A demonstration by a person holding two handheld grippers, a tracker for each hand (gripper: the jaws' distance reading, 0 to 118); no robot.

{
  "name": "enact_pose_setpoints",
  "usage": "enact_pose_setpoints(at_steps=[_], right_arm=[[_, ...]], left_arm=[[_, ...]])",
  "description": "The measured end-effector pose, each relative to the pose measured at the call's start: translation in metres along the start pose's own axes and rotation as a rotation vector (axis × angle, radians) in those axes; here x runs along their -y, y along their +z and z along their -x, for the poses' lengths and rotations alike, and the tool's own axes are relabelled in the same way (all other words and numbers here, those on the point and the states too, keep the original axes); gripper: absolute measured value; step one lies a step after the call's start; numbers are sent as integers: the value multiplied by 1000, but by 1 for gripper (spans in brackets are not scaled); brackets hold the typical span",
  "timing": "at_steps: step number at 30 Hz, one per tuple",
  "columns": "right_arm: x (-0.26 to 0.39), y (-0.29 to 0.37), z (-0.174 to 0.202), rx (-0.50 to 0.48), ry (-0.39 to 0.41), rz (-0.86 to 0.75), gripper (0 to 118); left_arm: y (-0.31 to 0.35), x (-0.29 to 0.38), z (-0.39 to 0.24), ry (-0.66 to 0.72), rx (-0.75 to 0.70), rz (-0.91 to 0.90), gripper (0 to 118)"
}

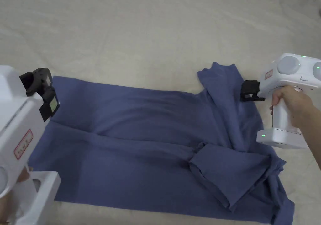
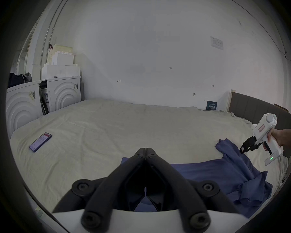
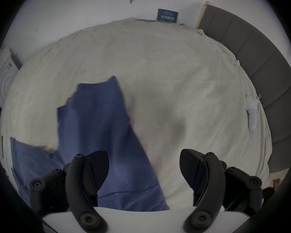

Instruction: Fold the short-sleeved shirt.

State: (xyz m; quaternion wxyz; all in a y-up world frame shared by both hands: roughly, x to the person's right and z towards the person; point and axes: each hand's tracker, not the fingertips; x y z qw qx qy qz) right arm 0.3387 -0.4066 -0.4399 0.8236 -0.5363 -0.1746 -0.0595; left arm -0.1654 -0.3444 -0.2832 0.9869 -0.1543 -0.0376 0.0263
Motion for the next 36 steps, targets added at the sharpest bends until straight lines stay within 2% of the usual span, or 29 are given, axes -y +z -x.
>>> enact_pose_setpoints(at_steps=[3,4,5,6,10,11,16,18,19,23,24,25,27,29,32,36], right_arm=[[2,-7,-6,-19,-46,-10,86],[3,-9,-6,-26,-47,-14,78],[4,-11,-4,-27,-45,-14,59],[5,-12,-1,-39,-37,-13,46],[7,-12,8,-71,-22,-18,17],[7,-12,8,-89,-32,-16,5],[7,-1,4,-82,-27,-32,1],[9,7,0,-103,-49,-54,1],[10,11,-2,-109,-47,-65,1],[16,24,-9,-134,-66,-110,1],[16,26,-11,-140,-68,-113,1],[17,29,-12,-146,-75,-120,1],[19,33,-14,-158,-90,-132,1],[20,39,-16,-165,-95,-138,1],[19,47,-15,-165,-72,-160,1],[18,55,-16,-171,-60,-172,1]], left_arm=[[-7,2,-1,4,-4,11,0],[-9,3,-1,4,-4,17,0],[-10,4,-1,8,-4,22,0],[-11,5,-2,11,-4,25,0],[-15,9,-1,13,-8,47,0],[-15,9,-1,14,-9,53,0],[-22,5,12,64,-12,104,0],[-34,-2,17,72,-33,155,10],[-43,-8,21,86,-41,187,18],[-80,-33,36,134,-8,280,86],[-90,-38,41,141,8,300,97],[-102,-44,44,133,6,308,104],[-122,-55,50,115,7,341,107],[-150,-65,59,139,34,462,107],[-185,-68,70,155,41,579,107],[-226,-54,72,49,-11,707,107]])
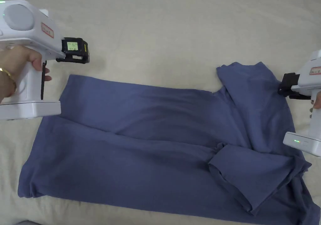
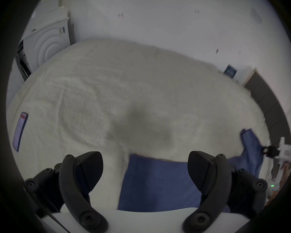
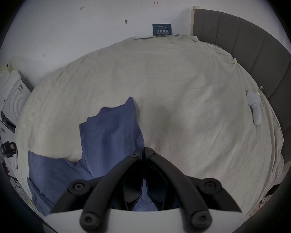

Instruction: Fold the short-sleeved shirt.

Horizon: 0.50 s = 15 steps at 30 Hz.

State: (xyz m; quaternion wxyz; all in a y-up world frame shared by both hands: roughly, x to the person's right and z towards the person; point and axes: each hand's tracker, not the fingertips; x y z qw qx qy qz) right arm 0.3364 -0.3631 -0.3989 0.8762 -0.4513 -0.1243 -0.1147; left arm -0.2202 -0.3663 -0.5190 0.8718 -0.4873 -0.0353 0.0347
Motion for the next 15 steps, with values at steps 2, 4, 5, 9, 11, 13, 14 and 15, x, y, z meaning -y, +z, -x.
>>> enact_pose_setpoints(at_steps=[2,4,5,9,11,13,14,15], right_arm=[[-1,2,-1,-7,2,-2,1],[-2,2,-2,-8,7,-3,1],[-2,2,-2,-8,9,-2,1],[-1,2,-2,-15,14,-4,1],[1,-1,-1,-17,19,-5,1],[1,-5,1,-12,29,6,1],[1,-6,2,-9,34,8,1],[1,-8,3,-10,39,11,1]], left_arm=[[-22,-2,-1,-25,-33,54,107],[-33,0,-3,-24,-43,82,106],[-39,0,-2,-24,-45,93,106],[-60,4,2,-17,-71,123,99],[-66,7,3,-30,-56,141,85],[-65,11,1,-38,-44,148,77],[-63,10,0,-41,-47,144,74],[-62,10,0,-50,-40,146,66]])
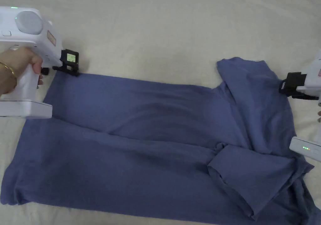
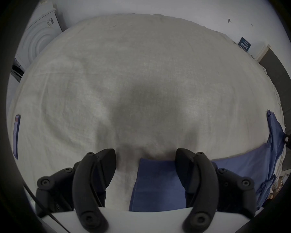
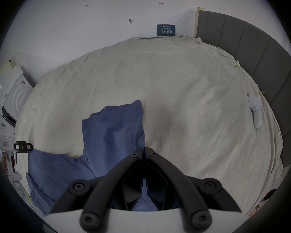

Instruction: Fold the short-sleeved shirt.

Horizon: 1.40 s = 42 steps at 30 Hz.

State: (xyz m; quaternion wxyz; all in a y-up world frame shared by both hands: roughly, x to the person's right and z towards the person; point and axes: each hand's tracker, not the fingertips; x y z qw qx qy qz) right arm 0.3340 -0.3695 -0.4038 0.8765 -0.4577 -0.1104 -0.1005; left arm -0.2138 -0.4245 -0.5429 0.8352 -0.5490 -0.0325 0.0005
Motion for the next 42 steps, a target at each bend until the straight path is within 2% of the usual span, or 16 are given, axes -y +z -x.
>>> enact_pose_setpoints(at_steps=[1,2,3,4,7,12,17,21,24,32,35,42], right_arm=[[0,-1,1,1,3,2,1],[0,-2,3,2,5,2,1],[0,-3,4,3,7,1,1],[1,-3,5,4,8,2,1],[1,-1,6,1,3,1,1],[-3,21,5,2,0,-32,1],[-5,63,-6,-22,-35,-106,1],[3,95,-14,-19,-32,-148,1],[14,118,-23,-38,-64,-172,1],[59,170,-49,-79,-125,-229,1],[82,184,-55,-85,-118,-232,1],[149,192,-75,-89,-141,-207,1]], left_arm=[[4,0,-1,-16,15,-5,52],[7,1,-2,-33,24,-12,24],[8,2,-3,-45,45,-12,4],[8,3,-5,-51,46,-4,0],[12,8,-5,-56,40,-18,0],[46,19,4,37,104,-156,0],[93,35,25,147,169,-294,0],[122,59,39,177,182,-336,0],[141,79,52,225,200,-378,0],[183,135,75,284,258,-444,0],[193,159,78,283,269,-461,0],[183,216,90,265,240,-441,0]])
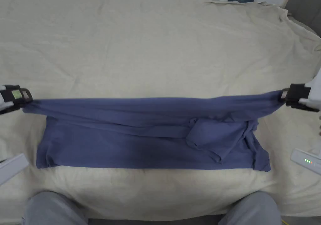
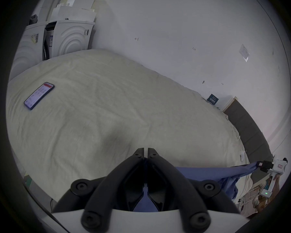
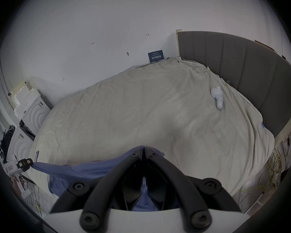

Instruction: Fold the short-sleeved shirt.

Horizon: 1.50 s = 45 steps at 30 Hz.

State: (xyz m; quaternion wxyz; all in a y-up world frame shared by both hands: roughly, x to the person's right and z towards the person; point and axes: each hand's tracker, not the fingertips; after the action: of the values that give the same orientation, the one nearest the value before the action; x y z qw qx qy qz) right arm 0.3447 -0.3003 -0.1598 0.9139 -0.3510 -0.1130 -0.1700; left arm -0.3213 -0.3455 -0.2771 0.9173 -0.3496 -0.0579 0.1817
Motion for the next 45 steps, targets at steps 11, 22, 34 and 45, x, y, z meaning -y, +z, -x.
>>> enact_pose_setpoints(at_steps=[11,22,34,45], right_arm=[[93,-36,-33,98,-83,189,1],[102,-39,-26,133,-22,223,26],[28,48,13,220,216,-232,90],[71,67,81,68,257,-590,100]], left_arm=[[-21,84,14,-31,-133,182,0],[-12,91,12,-122,-245,195,68],[49,22,-48,-270,-332,-283,113],[53,64,-124,-359,-121,-429,114]])
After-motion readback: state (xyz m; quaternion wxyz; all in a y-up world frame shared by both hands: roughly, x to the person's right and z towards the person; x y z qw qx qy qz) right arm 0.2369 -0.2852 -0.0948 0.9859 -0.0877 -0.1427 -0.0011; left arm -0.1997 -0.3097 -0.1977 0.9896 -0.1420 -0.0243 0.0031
